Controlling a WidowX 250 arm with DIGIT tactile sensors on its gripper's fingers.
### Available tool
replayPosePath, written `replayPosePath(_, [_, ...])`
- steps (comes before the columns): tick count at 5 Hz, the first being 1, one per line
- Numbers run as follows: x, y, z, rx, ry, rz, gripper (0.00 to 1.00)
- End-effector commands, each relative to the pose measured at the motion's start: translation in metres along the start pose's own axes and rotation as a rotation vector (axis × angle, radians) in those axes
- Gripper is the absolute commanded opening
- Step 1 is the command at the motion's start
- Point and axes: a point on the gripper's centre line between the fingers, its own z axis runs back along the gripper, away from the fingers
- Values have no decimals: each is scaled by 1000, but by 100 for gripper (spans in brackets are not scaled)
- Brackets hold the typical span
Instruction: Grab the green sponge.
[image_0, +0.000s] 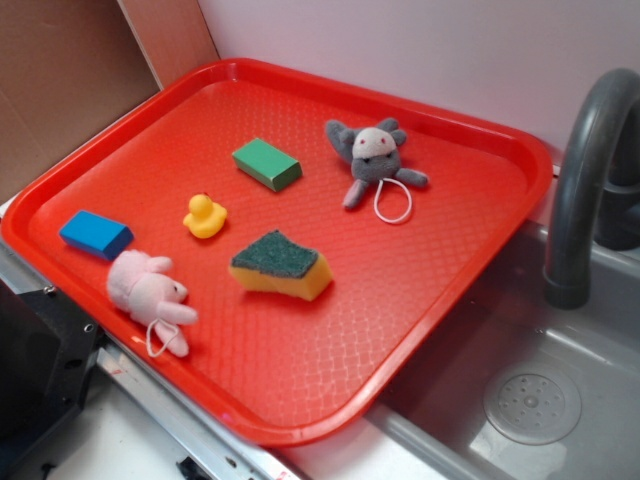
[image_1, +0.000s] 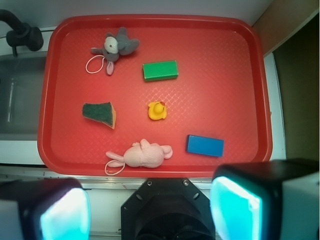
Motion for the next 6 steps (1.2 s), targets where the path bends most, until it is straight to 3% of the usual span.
replayPosePath(1, [0,0,0,0,0,0,100])
replayPosePath(3, [44,-37,-25,93,76,-516,100])
replayPosePath(4, [47,-50,-43,83,124,-768,100])
replayPosePath(6, [41,-71,-99,187,265,-1235,100])
